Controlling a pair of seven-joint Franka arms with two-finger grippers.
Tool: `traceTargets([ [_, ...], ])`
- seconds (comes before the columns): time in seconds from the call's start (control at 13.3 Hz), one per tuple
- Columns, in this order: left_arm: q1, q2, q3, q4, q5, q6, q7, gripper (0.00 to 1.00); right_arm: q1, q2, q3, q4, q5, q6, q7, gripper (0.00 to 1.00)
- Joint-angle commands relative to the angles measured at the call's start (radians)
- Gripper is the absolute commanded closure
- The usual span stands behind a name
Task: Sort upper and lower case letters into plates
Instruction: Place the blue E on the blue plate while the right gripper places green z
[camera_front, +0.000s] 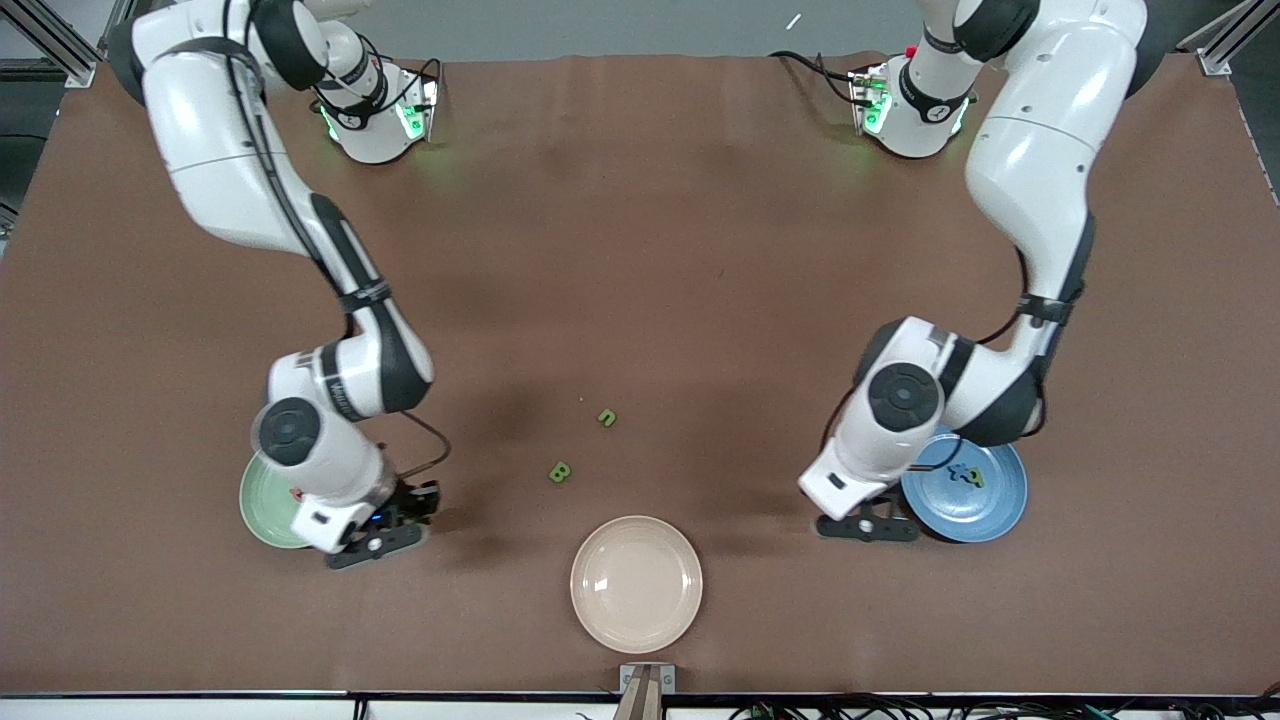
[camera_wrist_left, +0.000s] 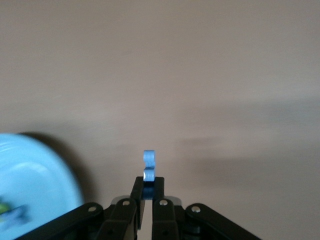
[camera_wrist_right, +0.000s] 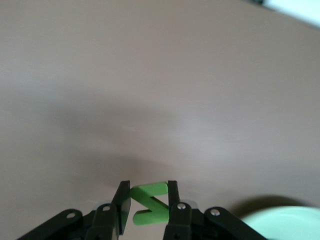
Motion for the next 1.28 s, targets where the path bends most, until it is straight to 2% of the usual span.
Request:
traceTargets([
  [0.0,0.077,-0.039,-0.010,-0.043,0.021,-0.132,0.116,1.00,-0.114,-0.026,0.030,-0.020,0.002,-0.067,-0.218,0.96],
  [0.23,0.177,-0.039,-0.010,-0.073,0.021,-0.169,0.242,0.98,-0.180,-0.029,0.032,-0.027,0.011,-0.187,-0.353,0.91],
  [0.3,0.204,-0.037,-0.010,-0.084,0.023,-0.169,0.268,0.98,-0.185,-0.028,0.033,-0.029,0.020,-0.238,-0.355,0.87],
  [0.38,0.231,-0.034,-0.010,-0.087,0.023,-0.169,0.292,0.98,-0.187,-0.026,0.032,-0.040,0.055,-0.281,-0.358,0.78],
  [0.53,0.246,-0.033,-0.010,-0.093,0.023,-0.169,0.316,0.97,-0.199,-0.017,0.030,-0.058,0.112,-0.284,-0.360,0.36],
  [0.6,0.248,-0.031,-0.010,-0.095,0.021,-0.169,0.317,0.96,-0.199,-0.017,0.030,-0.058,0.120,-0.281,-0.360,0.23],
  [0.83,0.249,-0.025,-0.012,-0.093,0.014,-0.169,0.317,0.90,-0.171,-0.023,0.033,-0.047,0.143,-0.279,-0.332,0.20],
  [0.9,0.249,-0.025,-0.012,-0.092,0.014,-0.169,0.317,0.78,-0.152,-0.024,0.033,-0.031,0.181,-0.275,-0.290,0.20],
  [0.98,0.249,-0.025,-0.010,-0.092,0.011,-0.169,0.311,0.50,-0.119,-0.025,0.033,-0.008,0.203,-0.266,-0.227,0.20],
  [1.05,0.248,-0.028,-0.012,-0.092,0.009,-0.167,0.308,0.17,-0.083,-0.025,0.032,0.003,0.203,-0.247,-0.150,0.20],
  [1.13,0.246,-0.033,-0.012,-0.092,0.008,-0.169,0.310,0.00,-0.044,-0.025,0.032,0.005,0.203,-0.209,-0.058,0.19],
  [1.2,0.242,-0.034,-0.021,-0.092,0.006,-0.169,0.300,0.00,-0.008,-0.025,0.030,0.005,0.204,-0.175,0.029,0.19],
])
